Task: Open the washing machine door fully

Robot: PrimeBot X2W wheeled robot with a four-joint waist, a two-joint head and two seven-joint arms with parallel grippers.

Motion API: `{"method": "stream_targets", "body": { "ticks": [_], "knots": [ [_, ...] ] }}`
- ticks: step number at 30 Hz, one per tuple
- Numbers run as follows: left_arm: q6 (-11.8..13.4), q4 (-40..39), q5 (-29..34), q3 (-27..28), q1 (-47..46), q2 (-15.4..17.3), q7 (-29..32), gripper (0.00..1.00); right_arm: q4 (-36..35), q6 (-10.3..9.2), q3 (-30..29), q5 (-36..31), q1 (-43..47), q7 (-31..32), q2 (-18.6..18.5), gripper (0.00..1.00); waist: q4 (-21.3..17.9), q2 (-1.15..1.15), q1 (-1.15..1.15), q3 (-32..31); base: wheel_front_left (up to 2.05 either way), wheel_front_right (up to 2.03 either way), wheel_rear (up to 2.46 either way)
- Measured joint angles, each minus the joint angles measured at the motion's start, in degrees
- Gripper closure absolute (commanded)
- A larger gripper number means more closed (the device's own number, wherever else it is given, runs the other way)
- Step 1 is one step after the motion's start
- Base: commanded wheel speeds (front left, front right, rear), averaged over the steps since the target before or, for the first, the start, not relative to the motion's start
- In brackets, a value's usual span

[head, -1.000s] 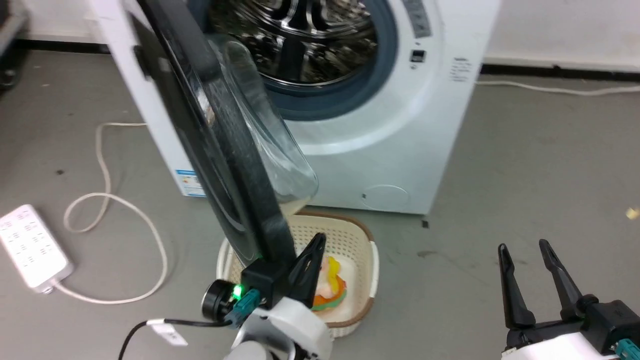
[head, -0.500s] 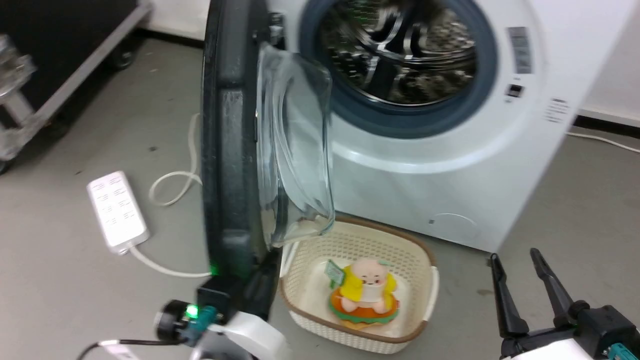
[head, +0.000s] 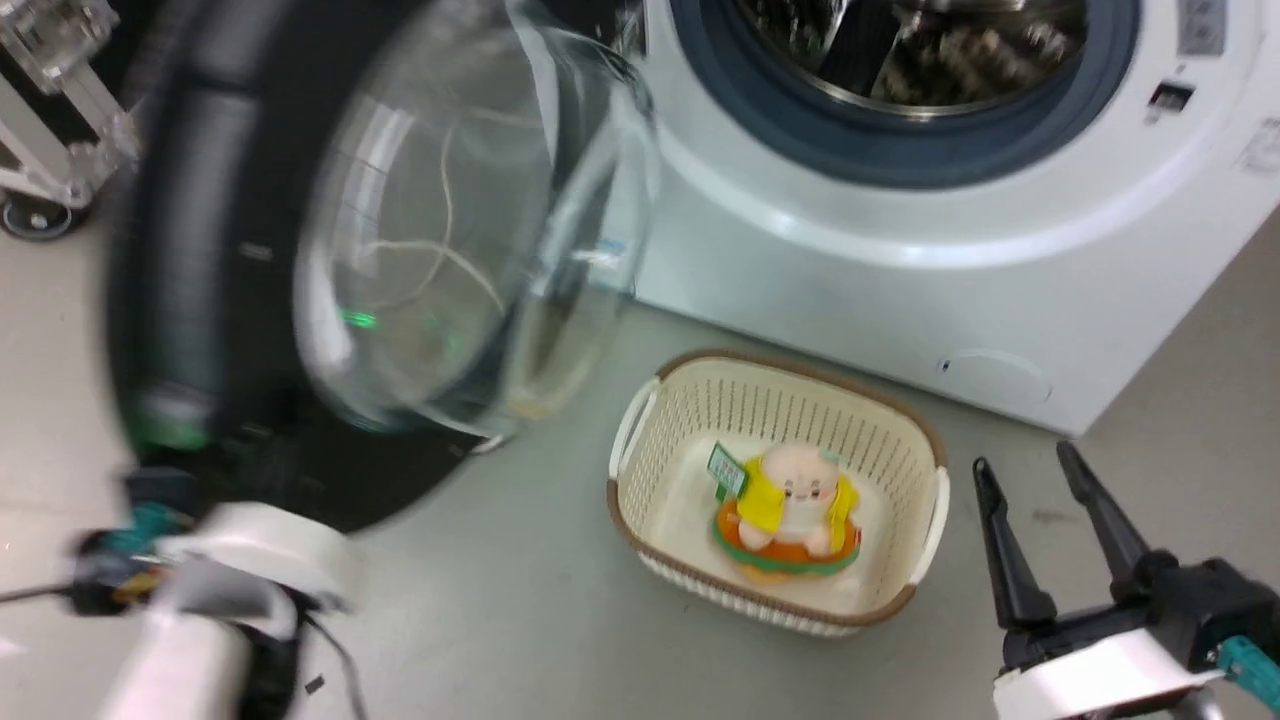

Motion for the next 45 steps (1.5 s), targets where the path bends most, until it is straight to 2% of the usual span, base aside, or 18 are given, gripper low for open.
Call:
{"method": "stream_targets", "body": {
  "ticks": [5,10,17,20,28,34,39,45],
  "knots": [
    [0.4,2.7,-2.8,6.6,-3.0,4.5,-0.2,1.0,-1.2,0.0,-0.4,-0.3,-0.6,1.3,-1.4,0.0,-0.2,0.0,0.0,3.5,0.0,0.0,0.0],
    [-0.5,6.9,-5.9,10.8,-6.7,7.9,-0.5,1.0,-2.8,0.0,-0.9,-0.4,-1.8,2.7,-2.7,0.0,-0.7,0.0,0.0,6.4,0.0,0.0,0.0],
    [-2.8,15.9,-8.4,14.4,-12.9,12.3,-1.6,1.0,-4.7,0.0,-1.5,-0.4,-3.1,4.0,-3.8,0.0,-1.7,0.0,0.0,9.9,0.0,0.0,0.0],
    [-3.8,19.1,-8.5,14.4,-15.0,12.9,-2.4,1.0,-5.0,0.0,-1.5,-0.4,-3.1,4.3,-4.0,0.0,-2.0,0.0,0.0,11.1,0.0,0.0,0.0],
    [-5.5,25.6,-8.0,13.0,-18.4,13.2,-5.1,1.0,-5.0,0.0,-1.8,-0.4,-4.0,4.4,-4.1,0.0,-2.8,0.0,0.0,11.4,0.0,0.0,0.0],
    [-6.3,26.4,-5.6,10.3,-18.4,12.5,-7.4,1.0,-3.5,0.0,-2.5,-0.4,-4.0,2.7,-3.9,0.0,-3.5,0.0,-0.01,8.7,0.0,0.0,0.0],
    [-6.2,21.3,-3.1,7.3,-15.9,9.8,-8.8,1.0,-2.4,0.0,-4.9,-0.7,-4.1,0.4,-2.9,0.0,-4.7,0.0,-0.02,4.9,0.0,0.0,0.0],
    [-5.1,11.2,-0.7,3.0,-8.1,4.7,-9.3,1.0,-1.4,0.0,-6.3,-1.8,-3.9,-0.9,-1.2,0.0,-7.8,0.0,-0.02,-0.1,0.0,0.0,0.0]
  ]
}}
